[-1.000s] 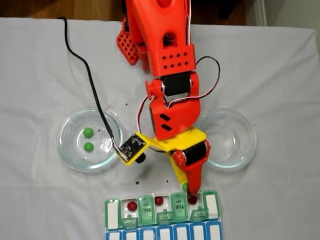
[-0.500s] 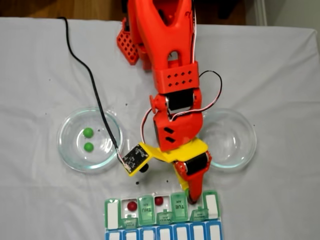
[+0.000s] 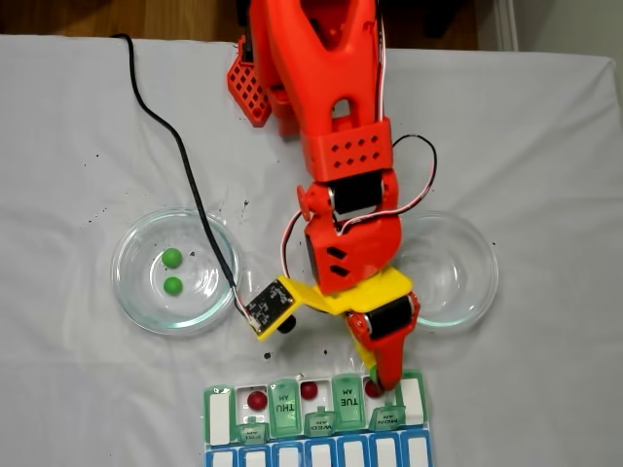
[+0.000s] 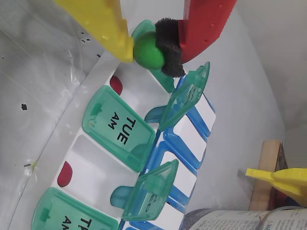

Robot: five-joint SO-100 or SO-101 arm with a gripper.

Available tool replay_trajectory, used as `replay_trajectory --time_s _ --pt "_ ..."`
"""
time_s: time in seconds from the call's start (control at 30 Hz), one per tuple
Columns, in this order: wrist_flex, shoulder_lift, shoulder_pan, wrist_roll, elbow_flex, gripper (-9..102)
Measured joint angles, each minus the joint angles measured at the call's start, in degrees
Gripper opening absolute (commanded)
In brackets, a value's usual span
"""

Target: Sort medicines into box.

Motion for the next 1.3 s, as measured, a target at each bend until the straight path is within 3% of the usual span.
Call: replay_trajectory --time_s 0.9,1.1,1.3 --pt "-6.68 -11.87 0.0 5.01 -5.19 0" --pt "-5.8 -11.87 0.0 3.87 -5.27 17" --pt "-5.71 -11.87 0.0 3.87 -5.27 23"
